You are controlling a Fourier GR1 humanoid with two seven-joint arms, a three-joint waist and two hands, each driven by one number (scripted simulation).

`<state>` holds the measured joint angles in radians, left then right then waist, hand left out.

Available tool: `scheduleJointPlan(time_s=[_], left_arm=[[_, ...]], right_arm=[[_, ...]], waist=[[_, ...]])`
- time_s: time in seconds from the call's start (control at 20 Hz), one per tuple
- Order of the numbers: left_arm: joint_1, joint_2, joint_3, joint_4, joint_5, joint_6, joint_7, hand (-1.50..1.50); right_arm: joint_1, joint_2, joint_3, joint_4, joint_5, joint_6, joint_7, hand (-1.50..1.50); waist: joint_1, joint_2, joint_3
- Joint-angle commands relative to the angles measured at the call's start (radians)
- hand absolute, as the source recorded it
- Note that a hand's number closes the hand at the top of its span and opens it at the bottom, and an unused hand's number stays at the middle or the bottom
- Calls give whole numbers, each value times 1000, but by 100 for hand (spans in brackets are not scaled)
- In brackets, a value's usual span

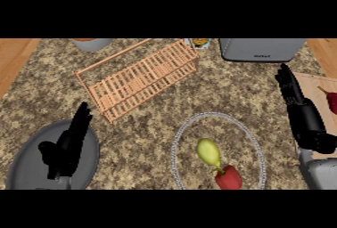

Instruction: Pick the bell pepper from the placemat and place it in the tiered shelf

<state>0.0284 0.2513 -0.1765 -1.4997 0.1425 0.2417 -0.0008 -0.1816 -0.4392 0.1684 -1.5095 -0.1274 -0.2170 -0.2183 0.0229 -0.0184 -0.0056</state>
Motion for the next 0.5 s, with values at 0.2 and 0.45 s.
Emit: scheduleJointPlan(time_s=[0.2,0.45], left_arm=[[-102,21,37,-63,-39,43,-5,0],[-117,32,92,-76,-1,42,38,0]], right_arm=[[-82,10,382,-145,55,352,-14,150],[-27,84,396,-138,-75,417,31,-150]], waist=[[49,17,5],[-7,21,6]])
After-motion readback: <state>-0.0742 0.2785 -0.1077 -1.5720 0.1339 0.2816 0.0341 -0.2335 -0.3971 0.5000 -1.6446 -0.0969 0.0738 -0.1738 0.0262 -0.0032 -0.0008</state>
